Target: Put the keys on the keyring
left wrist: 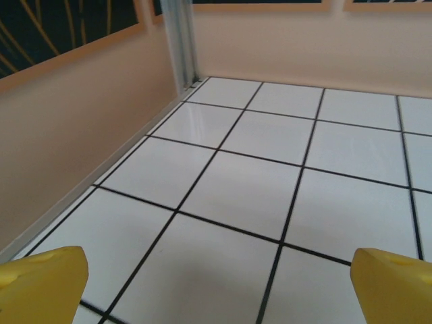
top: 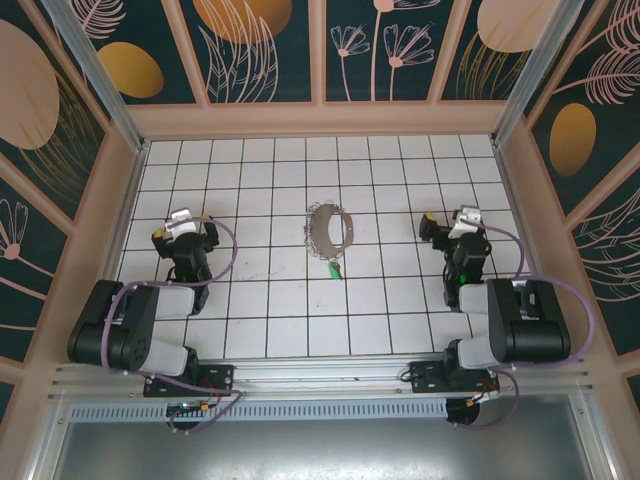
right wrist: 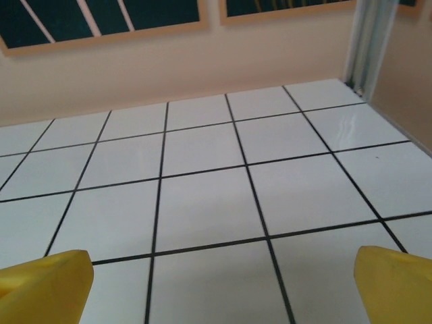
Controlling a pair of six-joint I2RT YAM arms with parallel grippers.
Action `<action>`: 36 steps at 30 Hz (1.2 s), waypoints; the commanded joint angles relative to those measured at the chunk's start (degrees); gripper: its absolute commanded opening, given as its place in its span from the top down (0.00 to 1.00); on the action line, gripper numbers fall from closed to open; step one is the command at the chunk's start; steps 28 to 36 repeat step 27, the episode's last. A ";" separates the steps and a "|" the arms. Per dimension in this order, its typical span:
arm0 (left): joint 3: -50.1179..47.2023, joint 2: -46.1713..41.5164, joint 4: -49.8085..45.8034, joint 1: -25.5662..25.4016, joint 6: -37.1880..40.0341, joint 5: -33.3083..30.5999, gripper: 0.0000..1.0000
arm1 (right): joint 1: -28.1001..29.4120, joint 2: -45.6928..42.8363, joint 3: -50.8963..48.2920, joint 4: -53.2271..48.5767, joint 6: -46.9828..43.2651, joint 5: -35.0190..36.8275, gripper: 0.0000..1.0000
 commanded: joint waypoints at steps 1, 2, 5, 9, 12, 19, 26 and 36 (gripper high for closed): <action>-0.43 1.96 11.16 1.32 2.24 3.98 0.01 | -1.14 7.50 -4.51 21.29 1.06 -0.38 0.01; 0.22 1.28 8.67 1.97 1.69 5.42 0.01 | -1.08 7.93 -4.21 21.64 0.55 -0.36 0.01; 1.29 2.07 7.10 4.84 0.09 11.35 0.01 | -0.82 7.10 -1.40 14.94 0.61 -1.09 0.01; -3.22 4.41 17.64 6.29 -0.25 15.23 0.01 | -0.77 6.77 -0.30 11.96 1.79 2.56 0.01; -2.81 3.94 15.79 6.38 -0.26 15.33 0.01 | -0.53 6.84 -0.45 12.34 1.48 2.55 0.01; -2.92 3.81 15.61 6.38 -0.26 15.38 0.01 | 2.00 7.04 -1.61 14.94 -0.89 5.06 0.01; -2.87 3.83 15.79 6.38 -0.28 15.37 0.01 | -1.32 6.80 0.91 9.73 0.23 -3.70 0.01; -2.95 3.84 15.79 6.43 -0.19 15.41 0.01 | -1.22 6.70 0.85 9.77 0.19 -3.59 0.01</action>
